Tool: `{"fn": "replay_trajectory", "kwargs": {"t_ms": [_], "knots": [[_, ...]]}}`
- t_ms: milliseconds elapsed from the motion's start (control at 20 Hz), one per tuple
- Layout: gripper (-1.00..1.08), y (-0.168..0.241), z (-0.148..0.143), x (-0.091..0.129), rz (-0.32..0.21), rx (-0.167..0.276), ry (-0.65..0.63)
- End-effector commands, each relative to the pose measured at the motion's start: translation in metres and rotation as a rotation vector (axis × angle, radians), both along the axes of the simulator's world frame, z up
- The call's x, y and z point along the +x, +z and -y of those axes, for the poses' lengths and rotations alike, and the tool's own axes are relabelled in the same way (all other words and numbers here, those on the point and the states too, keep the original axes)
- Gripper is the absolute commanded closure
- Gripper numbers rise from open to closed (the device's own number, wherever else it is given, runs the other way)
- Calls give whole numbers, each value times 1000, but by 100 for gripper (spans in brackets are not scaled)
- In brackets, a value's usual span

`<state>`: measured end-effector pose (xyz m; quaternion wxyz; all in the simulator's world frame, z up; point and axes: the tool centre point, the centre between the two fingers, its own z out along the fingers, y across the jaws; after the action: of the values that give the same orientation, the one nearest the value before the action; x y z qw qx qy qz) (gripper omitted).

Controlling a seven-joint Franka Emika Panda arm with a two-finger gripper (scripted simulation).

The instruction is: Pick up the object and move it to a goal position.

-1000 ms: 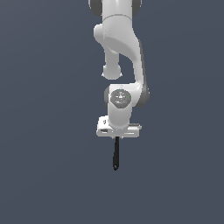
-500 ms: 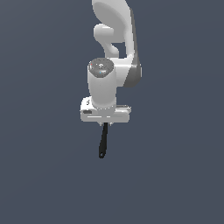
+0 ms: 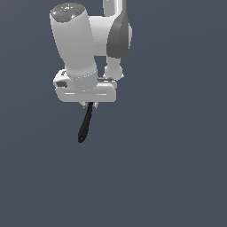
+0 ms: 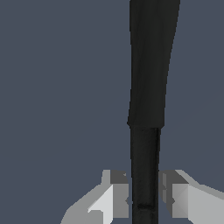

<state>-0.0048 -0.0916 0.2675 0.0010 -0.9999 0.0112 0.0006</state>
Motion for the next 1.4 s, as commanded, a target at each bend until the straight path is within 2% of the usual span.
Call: {"fn": "replay_trajectory", "kwargs": {"t_ms": [0, 700, 1000, 1350], "knots": [[108, 28, 16, -6, 1, 0, 0], [108, 163, 95, -30, 1, -1, 1], [108, 194, 114, -34, 1, -2, 1], [108, 210, 124, -35, 1, -2, 2]]}}
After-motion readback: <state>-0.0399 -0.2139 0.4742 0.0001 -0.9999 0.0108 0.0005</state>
